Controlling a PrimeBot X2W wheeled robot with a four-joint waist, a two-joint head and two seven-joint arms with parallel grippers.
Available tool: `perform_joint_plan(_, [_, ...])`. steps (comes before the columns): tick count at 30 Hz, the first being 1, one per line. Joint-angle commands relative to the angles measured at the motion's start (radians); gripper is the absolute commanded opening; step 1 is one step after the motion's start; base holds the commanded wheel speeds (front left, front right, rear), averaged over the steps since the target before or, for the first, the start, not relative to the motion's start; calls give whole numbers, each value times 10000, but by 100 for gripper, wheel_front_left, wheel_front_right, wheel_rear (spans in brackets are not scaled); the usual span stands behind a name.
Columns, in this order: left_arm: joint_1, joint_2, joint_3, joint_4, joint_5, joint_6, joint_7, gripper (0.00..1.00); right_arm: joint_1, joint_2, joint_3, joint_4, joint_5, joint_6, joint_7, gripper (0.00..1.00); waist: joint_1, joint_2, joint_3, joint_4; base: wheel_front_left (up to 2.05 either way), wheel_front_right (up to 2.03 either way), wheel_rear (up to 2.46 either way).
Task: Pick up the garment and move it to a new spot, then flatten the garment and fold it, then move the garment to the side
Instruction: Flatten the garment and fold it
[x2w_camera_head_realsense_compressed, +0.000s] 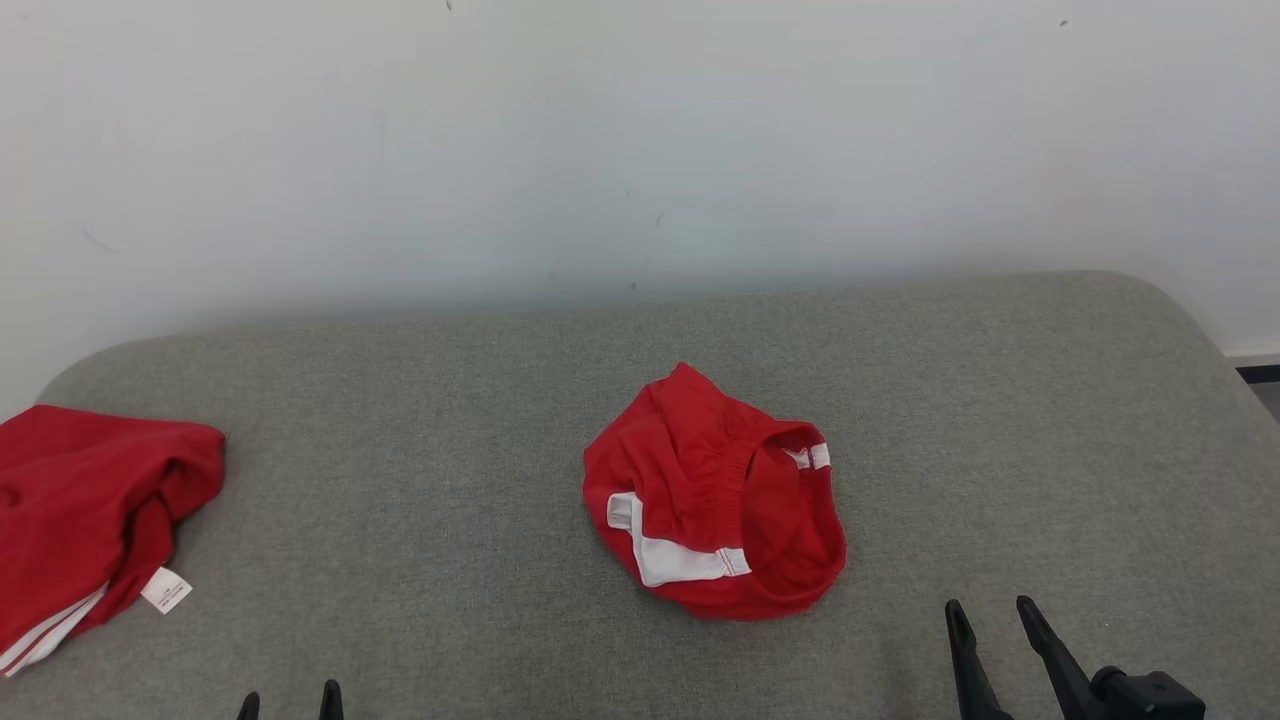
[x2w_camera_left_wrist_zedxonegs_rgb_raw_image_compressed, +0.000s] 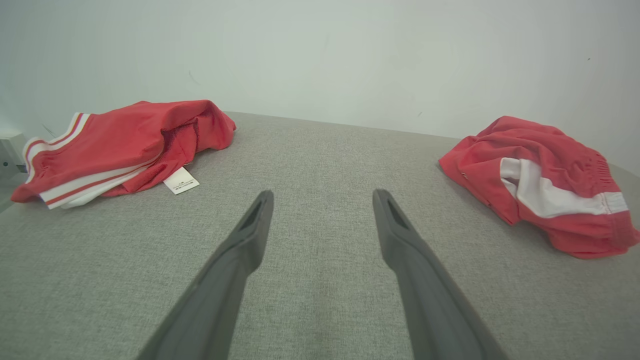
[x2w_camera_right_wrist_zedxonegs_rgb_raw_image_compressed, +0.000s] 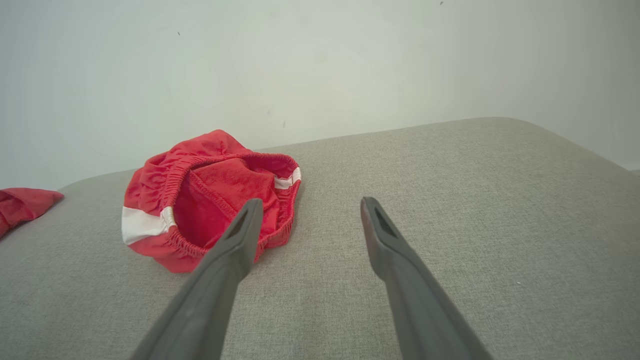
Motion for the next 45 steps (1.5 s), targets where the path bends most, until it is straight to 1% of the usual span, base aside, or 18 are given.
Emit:
perform_joint_plan(1, [24,-26,27,30,78,-56,-33,100,74,29,-23,0,55,30,-58,100,1,0,8,4,0,0,0])
perform_joint_plan(12, [-42,-95,-33,36,124,-58,-33,100,-34,87,30,23,67,30,-49,100,1,0,77,-75,0,0,0])
perform_joint_plan(16, [-194,-108,-193,57,84,-61,-34,100,-50,86,46,32,79,30,-31,100,1,0,95,-151,0,0,0])
perform_joint_plan(21, [-620,-34,-983,200,-38,-52,-34,100,-109,66,147,23,88,30,41,100,1,0,134,-378,0,0,0])
perform_joint_plan(24, [-1065,38,-1746,437,-156,-53,104,100,-157,47,236,7,107,30,60,100,1,0,192,-617,0,0,0])
perform_joint_plan(29, [-1934,41,-3086,647,-556,-53,841,100,-249,7,340,-13,134,30,80,100,1,0,385,-1127,0,0,0])
perform_joint_plan(33, [-2546,-52,-3877,867,-827,-54,1421,100,-298,7,428,-4,164,30,110,100,1,0,582,-1618,0,0,0])
perform_joint_plan(37, [-3005,-122,-4337,1264,-1012,-47,1753,100,-414,-12,515,-1,172,30,112,100,1,0,777,-2183,0,0,0])
perform_joint_plan(39, [-3187,-149,-4458,1478,-1060,27,1818,100,-455,-13,559,-17,179,30,114,100,1,0,872,-2469,0,0,0])
perform_joint_plan(44, [-3650,-200,-4586,2087,-1221,467,1937,100,-521,-13,597,15,214,30,89,100,1,0,1042,-3016,0,0,0])
perform_joint_plan(45, [-3735,-207,-4589,2201,-1257,613,1962,100,-541,-6,624,11,219,30,77,100,1,0,1071,-3109,0,0,0])
